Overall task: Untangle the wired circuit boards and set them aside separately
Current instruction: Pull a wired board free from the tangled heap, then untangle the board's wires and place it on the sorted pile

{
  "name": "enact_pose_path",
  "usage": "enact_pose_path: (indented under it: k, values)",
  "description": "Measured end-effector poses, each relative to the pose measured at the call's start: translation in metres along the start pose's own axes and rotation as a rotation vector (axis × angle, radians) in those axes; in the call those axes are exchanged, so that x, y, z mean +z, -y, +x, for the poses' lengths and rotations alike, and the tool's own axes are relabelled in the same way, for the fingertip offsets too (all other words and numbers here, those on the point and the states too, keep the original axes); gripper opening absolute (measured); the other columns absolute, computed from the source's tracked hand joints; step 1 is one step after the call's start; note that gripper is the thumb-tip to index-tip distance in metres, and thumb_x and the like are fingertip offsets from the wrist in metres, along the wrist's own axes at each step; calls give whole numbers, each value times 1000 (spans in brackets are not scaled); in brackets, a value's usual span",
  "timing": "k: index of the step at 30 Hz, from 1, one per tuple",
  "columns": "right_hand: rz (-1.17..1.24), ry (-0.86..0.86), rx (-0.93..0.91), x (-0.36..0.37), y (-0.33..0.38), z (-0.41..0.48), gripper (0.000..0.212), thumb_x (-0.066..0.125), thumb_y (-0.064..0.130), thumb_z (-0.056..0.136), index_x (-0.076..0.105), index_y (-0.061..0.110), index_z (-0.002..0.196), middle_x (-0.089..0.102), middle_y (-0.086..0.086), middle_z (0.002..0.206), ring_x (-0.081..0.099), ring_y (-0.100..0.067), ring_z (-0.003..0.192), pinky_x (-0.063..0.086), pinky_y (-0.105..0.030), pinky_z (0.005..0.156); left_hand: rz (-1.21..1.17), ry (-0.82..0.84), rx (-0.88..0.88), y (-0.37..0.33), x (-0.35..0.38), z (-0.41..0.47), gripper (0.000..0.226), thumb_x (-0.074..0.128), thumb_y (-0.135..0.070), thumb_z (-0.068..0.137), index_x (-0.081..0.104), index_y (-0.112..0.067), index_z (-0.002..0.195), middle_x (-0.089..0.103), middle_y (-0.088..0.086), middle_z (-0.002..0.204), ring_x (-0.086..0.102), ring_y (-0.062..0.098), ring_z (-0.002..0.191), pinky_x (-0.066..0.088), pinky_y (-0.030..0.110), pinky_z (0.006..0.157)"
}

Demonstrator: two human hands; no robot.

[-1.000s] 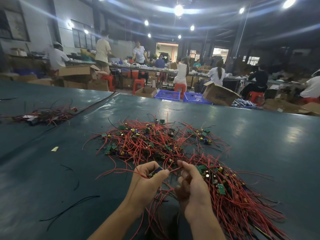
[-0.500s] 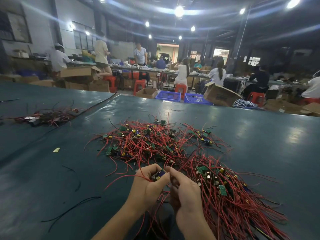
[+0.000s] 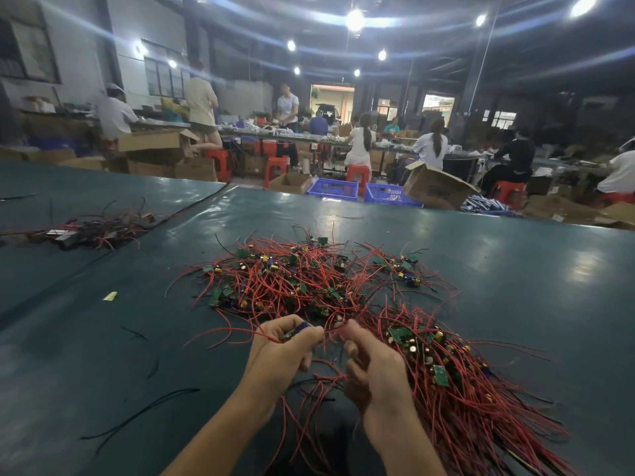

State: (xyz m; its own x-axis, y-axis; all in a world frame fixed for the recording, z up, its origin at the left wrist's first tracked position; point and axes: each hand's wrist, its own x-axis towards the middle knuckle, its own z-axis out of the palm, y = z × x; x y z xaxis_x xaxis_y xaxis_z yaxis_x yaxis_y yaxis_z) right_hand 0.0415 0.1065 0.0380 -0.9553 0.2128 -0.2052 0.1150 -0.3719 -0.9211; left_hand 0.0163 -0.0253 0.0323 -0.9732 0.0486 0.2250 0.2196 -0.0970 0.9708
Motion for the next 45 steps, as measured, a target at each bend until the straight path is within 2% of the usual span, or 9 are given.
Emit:
enact_pose_path:
  k: [18,29,33,34,36,37,39,41,45]
  values:
    - [283,-120,-153,-11,8,2,26,59,15,94,79,11,79,49,3,59,25,-6,40,20,-18,35,-432,-33,-216,-12,-1,0,19,80,-22,56,72,-9,67,65,8,64,61,12,54,49,17,50]
    - [102,67,-239,-2,4,-6,54,55,58,76,79,10,84,51,2,59,31,-6,42,24,-17,38,-639,30,-401,-13,-5,5,21,55,-28,79,48,-12,67,42,4,57,44,16,47,40,27,53]
    - [-117,217,-161,7,-2,-10,42,64,50,76,80,12,80,57,1,52,49,-8,41,40,-17,43,-251,61,-511,-19,-2,10,27,30,5,100,52,16,111,56,16,93,64,13,78,47,14,58]
    - [-116,268,-157,9,-4,-11,41,66,49,73,80,11,81,63,-5,55,56,-11,43,46,-20,44,9,262,-477,-24,2,8,38,22,9,100,14,26,133,52,24,118,59,17,104,43,12,76]
    - [-84,306,-158,11,-4,-14,39,71,47,66,80,14,86,70,-15,65,63,-18,48,53,-25,49,352,568,-429,-36,6,12,37,12,13,98,49,9,91,41,24,134,51,15,106,37,7,81]
    - [-67,299,-166,12,-5,-14,39,73,46,64,80,17,88,73,-17,72,65,-21,54,55,-28,54,321,563,-472,-32,3,13,32,15,11,99,30,32,118,37,28,138,51,14,106,38,8,80]
    - [-42,273,-183,12,-5,-13,37,74,44,63,80,20,91,75,-18,87,69,-24,65,57,-34,62,-16,498,-609,-26,0,9,45,35,2,97,20,24,133,51,31,125,63,21,102,44,23,82]
    - [-4,241,-197,12,-4,-14,34,74,41,66,81,18,89,75,-16,82,70,-22,62,55,-29,54,-398,504,-610,-30,5,0,38,60,-13,70,64,12,98,58,14,64,58,16,48,47,25,50]
    - [84,177,-235,12,-4,-13,29,69,36,77,80,12,89,70,-19,66,63,-21,46,52,-26,44,-724,320,-542,-18,3,-11,37,39,-30,82,53,-7,56,41,6,50,40,18,42,40,27,47]
